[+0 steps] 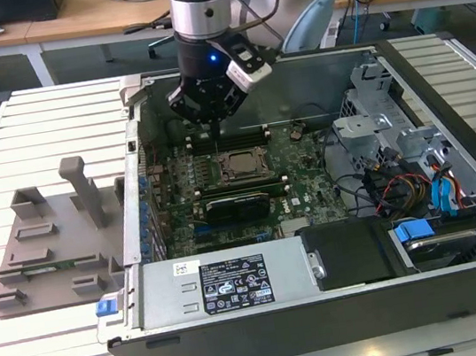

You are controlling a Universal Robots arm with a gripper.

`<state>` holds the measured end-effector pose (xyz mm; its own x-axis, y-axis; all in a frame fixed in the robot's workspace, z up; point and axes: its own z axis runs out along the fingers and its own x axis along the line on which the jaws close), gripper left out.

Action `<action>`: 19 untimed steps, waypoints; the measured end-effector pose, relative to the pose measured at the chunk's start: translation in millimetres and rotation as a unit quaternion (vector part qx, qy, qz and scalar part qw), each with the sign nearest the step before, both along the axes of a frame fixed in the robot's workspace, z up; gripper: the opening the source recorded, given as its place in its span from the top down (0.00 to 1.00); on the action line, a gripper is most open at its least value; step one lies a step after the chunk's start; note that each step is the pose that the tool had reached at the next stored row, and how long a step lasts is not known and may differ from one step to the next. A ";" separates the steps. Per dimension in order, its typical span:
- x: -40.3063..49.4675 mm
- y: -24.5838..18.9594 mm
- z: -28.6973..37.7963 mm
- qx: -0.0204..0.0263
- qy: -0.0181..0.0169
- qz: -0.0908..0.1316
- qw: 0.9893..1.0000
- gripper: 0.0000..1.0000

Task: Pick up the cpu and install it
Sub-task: 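Install the first cpu locking lever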

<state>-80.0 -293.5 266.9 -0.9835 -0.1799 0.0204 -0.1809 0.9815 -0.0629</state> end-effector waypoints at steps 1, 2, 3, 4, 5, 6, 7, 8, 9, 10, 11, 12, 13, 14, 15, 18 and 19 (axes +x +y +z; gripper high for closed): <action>-1.0 1.5 -0.1 0.000 0.000 0.000 1.000 0.89; -2.0 3.2 -0.2 0.000 0.000 0.000 1.000 0.89; -2.9 4.9 -0.4 0.000 0.000 0.000 1.000 0.89; -3.6 6.1 -0.4 0.000 0.000 0.000 1.000 0.89; -4.2 7.5 -0.5 0.000 0.000 0.000 1.000 0.89; -4.8 9.5 -0.6 0.000 0.000 0.000 1.000 0.89; -5.2 11.0 -0.8 0.000 0.000 0.000 1.000 0.89; -5.7 13.0 -0.9 0.001 0.000 0.000 1.000 0.89; -6.3 15.0 -1.2 0.001 0.000 0.000 1.000 0.89; -6.6 16.1 -1.3 0.001 0.000 0.000 1.000 0.89; -7.0 17.5 -1.4 0.002 0.000 0.000 1.000 0.89; -7.2 18.2 -1.5 0.002 0.000 0.000 1.000 0.89; -7.3 18.7 -1.5 0.003 0.000 0.000 1.000 0.89; -7.4 18.9 -1.6 0.004 0.000 0.000 1.000 0.89; -7.4 19.0 -1.7 0.004 0.000 0.000 1.000 0.89; -6.3 19.1 -1.9 0.007 0.000 0.000 1.000 0.89; -5.5 19.0 -1.8 0.007 0.000 0.000 1.000 0.89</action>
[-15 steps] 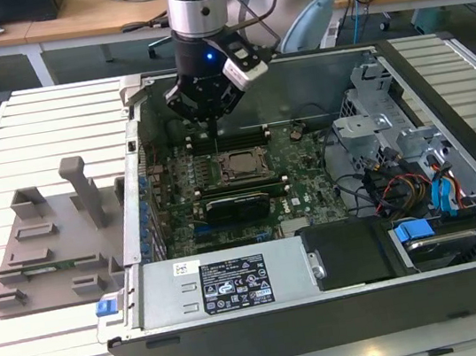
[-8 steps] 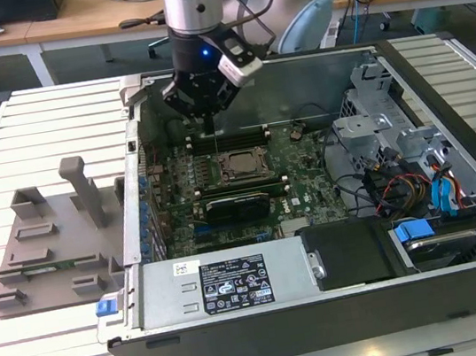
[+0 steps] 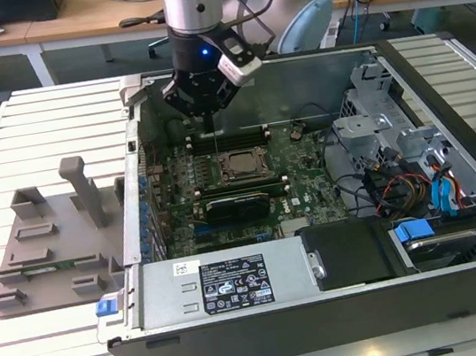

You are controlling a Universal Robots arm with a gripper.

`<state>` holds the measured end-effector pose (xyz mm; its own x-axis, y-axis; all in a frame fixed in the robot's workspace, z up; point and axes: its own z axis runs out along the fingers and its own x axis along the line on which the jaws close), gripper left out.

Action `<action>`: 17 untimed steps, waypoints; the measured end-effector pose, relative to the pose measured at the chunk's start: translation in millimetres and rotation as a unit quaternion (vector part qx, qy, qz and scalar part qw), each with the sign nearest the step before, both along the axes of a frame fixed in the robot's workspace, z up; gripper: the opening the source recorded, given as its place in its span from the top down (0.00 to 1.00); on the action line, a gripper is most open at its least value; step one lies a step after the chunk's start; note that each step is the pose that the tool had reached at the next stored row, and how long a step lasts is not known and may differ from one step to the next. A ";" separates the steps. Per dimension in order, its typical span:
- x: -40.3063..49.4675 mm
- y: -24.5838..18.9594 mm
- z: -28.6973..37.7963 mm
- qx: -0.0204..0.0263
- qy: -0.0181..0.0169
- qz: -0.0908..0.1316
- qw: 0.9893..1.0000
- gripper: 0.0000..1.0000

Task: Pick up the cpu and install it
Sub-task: 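Install the first cpu locking lever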

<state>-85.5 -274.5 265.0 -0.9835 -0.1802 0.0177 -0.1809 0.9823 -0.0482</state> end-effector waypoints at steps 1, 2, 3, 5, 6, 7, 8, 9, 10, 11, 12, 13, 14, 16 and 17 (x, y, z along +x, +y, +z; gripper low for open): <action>0.8 0.0 0.0 0.001 0.000 0.000 1.000 0.89; 2.1 0.0 0.0 0.002 0.000 0.000 1.000 0.89; 3.2 0.0 0.0 0.003 0.000 0.000 1.000 0.89; 9.0 -0.1 0.0 0.007 0.001 0.000 1.000 0.89; 12.4 0.0 0.0 0.009 0.002 0.000 1.000 0.89; 14.9 -0.1 -0.1 0.011 0.003 0.000 1.000 0.89; 16.7 -0.4 -0.1 0.013 0.003 0.000 1.000 0.89; 17.4 -1.0 -0.1 0.014 0.004 0.000 1.000 0.89; 17.9 -1.8 -0.1 0.014 0.004 0.000 1.000 0.89; 17.9 -1.9 -0.1 0.015 0.004 0.000 1.000 0.89; 17.9 -1.9 -0.1 0.015 0.004 0.000 1.000 0.89; 17.9 -2.0 -0.1 0.014 0.004 0.000 1.000 0.89; 17.9 -2.0 -0.1 0.014 0.004 0.000 1.000 0.89; 17.9 -2.1 0.0 0.015 0.004 0.000 1.000 0.89; 17.9 -2.1 0.0 0.017 0.004 0.000 1.000 0.89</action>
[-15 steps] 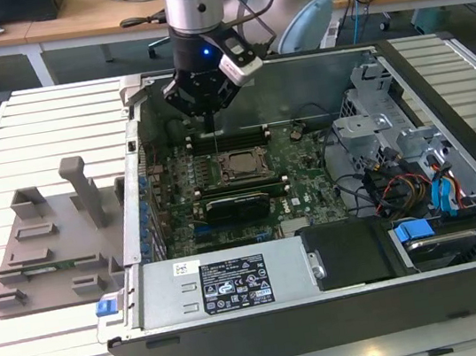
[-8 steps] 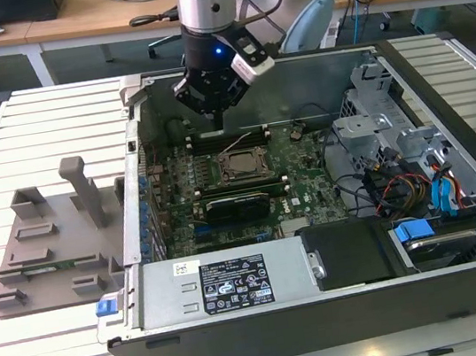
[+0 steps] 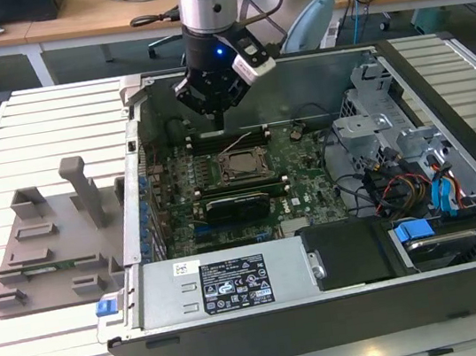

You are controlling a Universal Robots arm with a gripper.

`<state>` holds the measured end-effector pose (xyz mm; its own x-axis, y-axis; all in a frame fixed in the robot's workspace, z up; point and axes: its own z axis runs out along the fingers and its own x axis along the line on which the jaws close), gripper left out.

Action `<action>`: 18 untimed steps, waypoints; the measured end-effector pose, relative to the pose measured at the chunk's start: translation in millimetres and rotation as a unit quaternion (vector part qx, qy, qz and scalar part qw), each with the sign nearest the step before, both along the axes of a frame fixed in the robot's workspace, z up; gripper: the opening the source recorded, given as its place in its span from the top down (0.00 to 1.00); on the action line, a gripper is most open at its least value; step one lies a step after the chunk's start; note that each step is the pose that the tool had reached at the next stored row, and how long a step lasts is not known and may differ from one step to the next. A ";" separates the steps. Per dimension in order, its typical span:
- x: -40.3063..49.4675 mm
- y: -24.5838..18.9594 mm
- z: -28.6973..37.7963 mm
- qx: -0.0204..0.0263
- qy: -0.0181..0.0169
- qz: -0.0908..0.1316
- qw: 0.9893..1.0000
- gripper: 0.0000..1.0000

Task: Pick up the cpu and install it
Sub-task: 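Install the first cpu locking lever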

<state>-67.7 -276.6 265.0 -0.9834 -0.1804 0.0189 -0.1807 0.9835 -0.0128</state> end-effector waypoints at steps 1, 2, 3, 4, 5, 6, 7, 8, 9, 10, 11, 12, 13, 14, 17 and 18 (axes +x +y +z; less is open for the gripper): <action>0.0 0.1 -0.1 0.004 0.000 0.000 1.000 0.89; 0.0 0.1 -0.2 0.010 0.000 0.000 1.000 0.89; 0.0 0.1 -0.3 0.015 0.000 0.000 1.000 0.89; 0.0 0.1 -0.6 0.020 0.000 0.000 1.000 0.89; 0.0 0.1 -1.1 0.025 0.000 -0.002 1.000 0.89; 0.0 0.1 -1.4 0.027 0.000 -0.004 1.000 0.89; 0.0 0.1 -1.6 0.027 0.000 -0.007 1.000 0.89; 0.0 0.1 -1.8 0.027 0.000 -0.013 1.000 0.89; 0.0 0.1 -2.2 0.027 -0.001 -0.021 0.999 0.89; 0.0 0.0 -2.4 0.027 -0.001 -0.029 0.999 0.89; 0.0 0.1 -2.7 0.027 -0.001 -0.038 0.999 0.89; 0.0 0.1 -3.2 0.027 -0.001 -0.052 0.998 0.89; 0.0 0.0 -3.2 0.027 -0.001 -0.059 0.998 0.89; 0.0 0.0 -3.3 0.028 -0.002 -0.065 0.997 0.89; 0.0 -2.7 -3.4 0.043 -0.001 -0.070 0.997 0.89; 0.0 -5.0 -3.5 0.044 -0.001 -0.070 0.997 0.89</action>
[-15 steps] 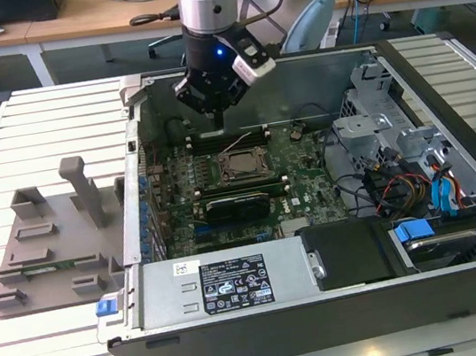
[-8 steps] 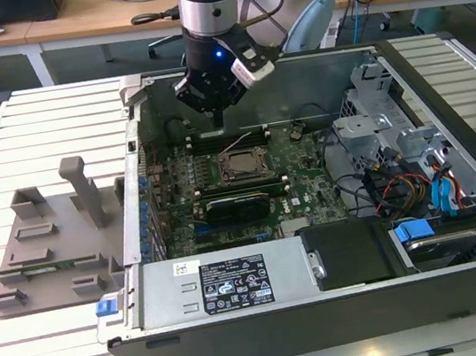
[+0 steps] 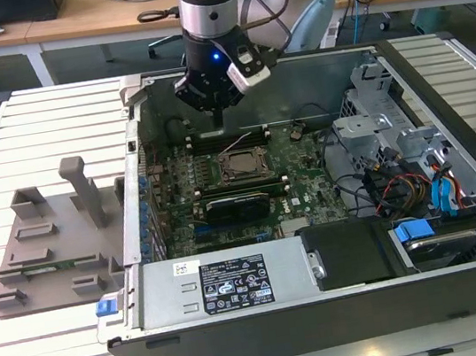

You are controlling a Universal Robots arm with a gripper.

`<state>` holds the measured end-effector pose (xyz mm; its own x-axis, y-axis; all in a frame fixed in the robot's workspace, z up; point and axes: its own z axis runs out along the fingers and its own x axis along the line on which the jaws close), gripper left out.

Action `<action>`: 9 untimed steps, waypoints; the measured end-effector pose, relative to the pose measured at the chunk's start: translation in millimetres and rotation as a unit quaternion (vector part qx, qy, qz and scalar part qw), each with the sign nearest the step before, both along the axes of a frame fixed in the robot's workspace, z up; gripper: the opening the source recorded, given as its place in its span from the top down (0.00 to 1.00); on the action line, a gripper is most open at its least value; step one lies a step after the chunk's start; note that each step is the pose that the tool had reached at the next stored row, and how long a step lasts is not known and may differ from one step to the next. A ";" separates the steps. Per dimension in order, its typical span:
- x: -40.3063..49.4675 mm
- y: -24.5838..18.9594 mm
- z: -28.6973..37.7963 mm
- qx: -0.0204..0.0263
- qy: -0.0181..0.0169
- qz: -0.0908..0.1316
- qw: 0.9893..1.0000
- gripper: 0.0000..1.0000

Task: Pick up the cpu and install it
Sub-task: 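Install the first cpu locking lever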

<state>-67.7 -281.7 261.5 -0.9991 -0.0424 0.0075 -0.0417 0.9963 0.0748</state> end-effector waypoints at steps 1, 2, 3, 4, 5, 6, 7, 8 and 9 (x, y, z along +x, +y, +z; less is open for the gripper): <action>0.0 -2.1 0.0 0.000 0.000 0.000 1.000 0.89; 0.0 -4.3 0.0 0.000 0.000 0.000 1.000 0.89; 0.0 -4.4 -0.1 0.000 0.000 0.000 1.000 0.89; 0.0 -4.4 0.0 0.000 0.000 0.000 1.000 0.89; 0.0 -4.4 0.0 0.001 0.000 0.000 1.000 0.89; 0.0 -4.5 0.1 0.002 0.000 0.000 1.000 0.89; 0.0 -4.5 0.1 0.007 0.000 0.000 1.000 0.89; 0.0 -4.5 0.0 0.010 0.000 0.000 1.000 0.89; 0.0 -4.4 0.0 0.010 0.000 0.000 1.000 0.89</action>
<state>-67.7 -286.1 261.5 -0.9991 -0.0426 0.0068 -0.0417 0.9947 0.0943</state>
